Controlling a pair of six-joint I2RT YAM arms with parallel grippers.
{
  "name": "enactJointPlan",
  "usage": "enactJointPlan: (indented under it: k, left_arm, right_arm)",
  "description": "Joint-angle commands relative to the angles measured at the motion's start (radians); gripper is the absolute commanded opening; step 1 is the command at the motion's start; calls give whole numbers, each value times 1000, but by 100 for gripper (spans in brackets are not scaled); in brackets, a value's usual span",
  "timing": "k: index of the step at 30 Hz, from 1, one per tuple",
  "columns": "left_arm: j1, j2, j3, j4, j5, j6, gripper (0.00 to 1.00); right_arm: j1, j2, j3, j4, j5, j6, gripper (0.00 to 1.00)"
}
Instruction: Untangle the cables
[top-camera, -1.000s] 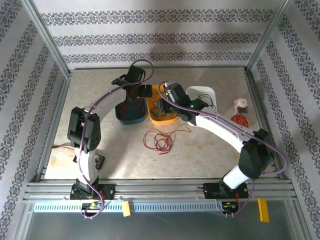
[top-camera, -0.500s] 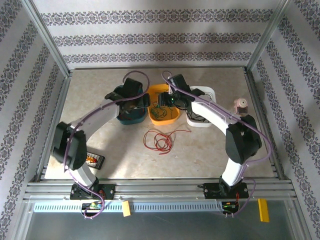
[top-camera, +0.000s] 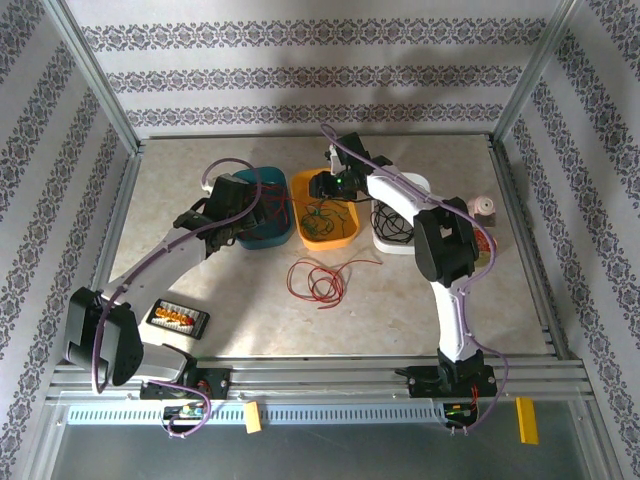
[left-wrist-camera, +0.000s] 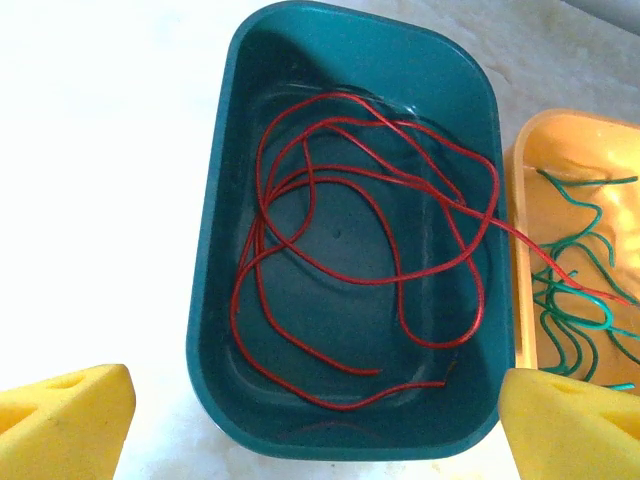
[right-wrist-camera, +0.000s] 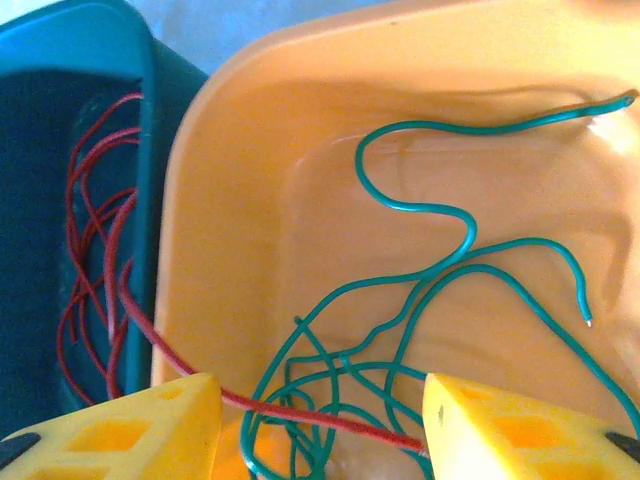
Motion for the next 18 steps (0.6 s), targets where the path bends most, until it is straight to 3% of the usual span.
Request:
enactJointPlan:
  k: [1,18]
  left_arm:
    - [16,-16,2,5,-12,-11,94]
    - [17,-7,1,14,8,-11,94]
  right_arm:
    - [-2,30,33,-38,-53,-26,56]
    - [5,31,-31,0,-71,2,54]
